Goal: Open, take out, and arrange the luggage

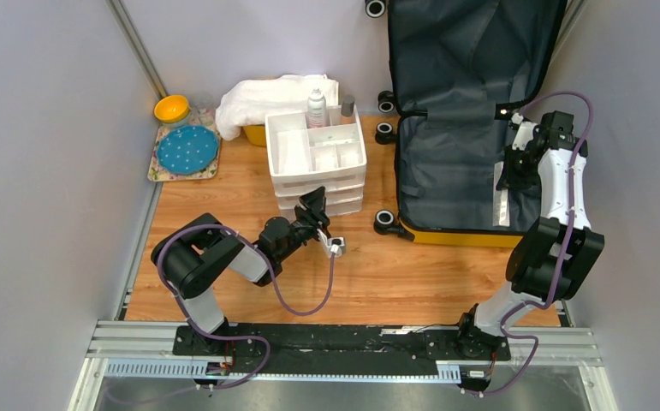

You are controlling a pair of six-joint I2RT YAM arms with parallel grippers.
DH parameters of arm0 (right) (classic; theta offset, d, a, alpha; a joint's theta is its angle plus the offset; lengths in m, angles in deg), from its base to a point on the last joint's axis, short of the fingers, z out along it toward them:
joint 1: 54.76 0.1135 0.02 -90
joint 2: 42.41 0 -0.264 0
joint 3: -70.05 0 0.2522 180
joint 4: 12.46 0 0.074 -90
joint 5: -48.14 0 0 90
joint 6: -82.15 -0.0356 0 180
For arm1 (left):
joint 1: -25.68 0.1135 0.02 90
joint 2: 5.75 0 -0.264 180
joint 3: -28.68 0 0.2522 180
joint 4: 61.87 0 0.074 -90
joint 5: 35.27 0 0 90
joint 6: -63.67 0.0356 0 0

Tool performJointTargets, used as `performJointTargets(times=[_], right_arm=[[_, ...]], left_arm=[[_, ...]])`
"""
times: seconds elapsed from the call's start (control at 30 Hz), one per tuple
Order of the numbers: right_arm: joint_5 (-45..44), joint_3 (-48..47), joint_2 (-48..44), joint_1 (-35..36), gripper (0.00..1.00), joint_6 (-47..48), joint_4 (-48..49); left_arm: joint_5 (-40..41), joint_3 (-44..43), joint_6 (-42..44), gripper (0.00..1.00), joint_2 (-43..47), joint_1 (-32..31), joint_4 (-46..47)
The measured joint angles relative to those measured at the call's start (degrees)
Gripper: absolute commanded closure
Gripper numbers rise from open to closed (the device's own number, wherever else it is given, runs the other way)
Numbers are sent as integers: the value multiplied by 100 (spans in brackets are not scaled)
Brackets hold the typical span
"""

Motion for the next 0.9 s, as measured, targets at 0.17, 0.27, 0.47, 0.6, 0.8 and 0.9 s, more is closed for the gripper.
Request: performJointTargets(times=[0.17,0.27,0.47,0.6,0.8,0.9], right_arm=[[7,2,0,0,100,-9,0],[13,2,0,0,100,-7,0],[52,68,0,0,100,-7,-2],[66,81,0,0,100,-7,-13],[87,83,0,0,100,-7,-20],[90,83,0,0,100,-4,-26]], left_arm=[[-203,103,131,61,-2,0,46],[-306,275,214,60,0,-31,42],[-402,420,372,46,72,-142,37],[-356,411,433,41,90,-151,39],[-260,87,511,33,-70,-144,52],[-251,-59,575,33,-264,-131,57]])
